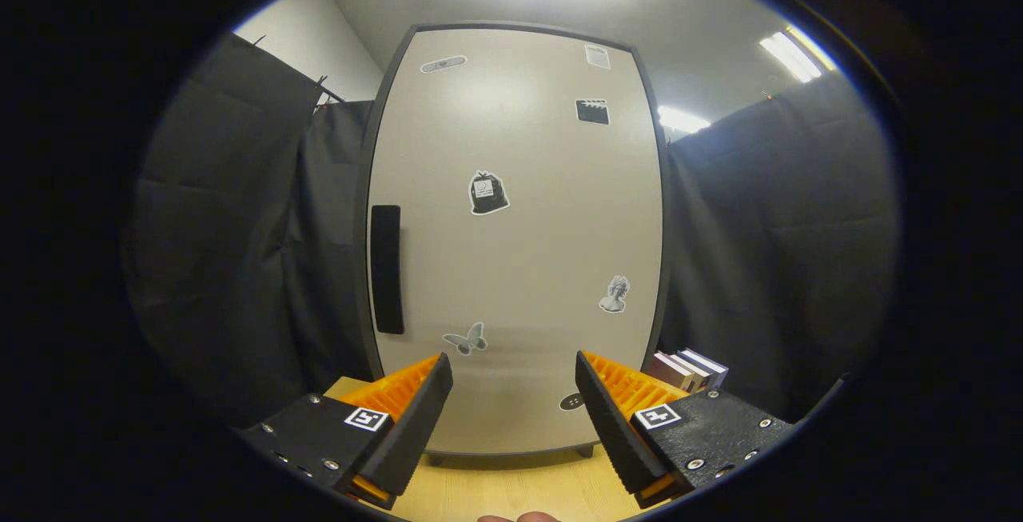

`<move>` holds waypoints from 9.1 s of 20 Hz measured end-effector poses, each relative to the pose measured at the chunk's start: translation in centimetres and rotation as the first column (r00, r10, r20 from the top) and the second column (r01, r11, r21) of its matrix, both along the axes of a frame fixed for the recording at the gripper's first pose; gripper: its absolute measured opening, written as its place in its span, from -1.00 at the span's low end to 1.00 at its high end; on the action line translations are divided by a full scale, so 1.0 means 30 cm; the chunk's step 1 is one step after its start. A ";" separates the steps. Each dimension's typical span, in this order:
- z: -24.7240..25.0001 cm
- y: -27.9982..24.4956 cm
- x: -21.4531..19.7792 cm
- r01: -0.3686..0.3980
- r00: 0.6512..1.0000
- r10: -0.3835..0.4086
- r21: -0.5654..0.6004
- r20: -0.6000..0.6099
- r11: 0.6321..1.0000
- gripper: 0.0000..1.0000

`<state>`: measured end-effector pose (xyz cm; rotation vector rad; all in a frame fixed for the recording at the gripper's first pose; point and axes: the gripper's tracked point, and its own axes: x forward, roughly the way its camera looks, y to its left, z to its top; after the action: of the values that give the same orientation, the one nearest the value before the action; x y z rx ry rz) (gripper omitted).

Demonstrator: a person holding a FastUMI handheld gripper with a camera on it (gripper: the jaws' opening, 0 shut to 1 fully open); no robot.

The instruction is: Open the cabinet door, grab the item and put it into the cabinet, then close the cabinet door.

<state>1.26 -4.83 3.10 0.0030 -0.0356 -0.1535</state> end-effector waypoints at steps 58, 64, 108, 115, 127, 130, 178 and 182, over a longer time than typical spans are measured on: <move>-0.079 0.190 -0.147 -0.610 0.782 0.610 0.043 -0.129 0.791 -0.61; -0.094 0.095 -0.255 -0.700 0.702 0.700 0.053 -0.129 0.712 -0.61; -0.242 -0.780 -0.481 -0.200 0.979 0.202 0.097 -0.011 0.975 0.67; -0.644 -0.841 -0.609 0.044 0.993 -0.026 0.152 -0.118 0.987 0.75; -1.234 -0.088 -0.705 -0.025 0.956 0.103 0.271 -0.276 0.962 0.83; -1.288 0.004 -0.603 -0.061 0.957 0.130 0.260 -0.258 0.964 0.83; -0.351 0.125 -0.129 -0.060 0.977 0.084 0.129 -0.197 0.990 -0.15; -0.203 0.105 0.030 -0.089 0.984 0.103 0.098 -0.145 0.991 -0.14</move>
<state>2.15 -1.67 -3.00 0.0845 0.1218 -0.0583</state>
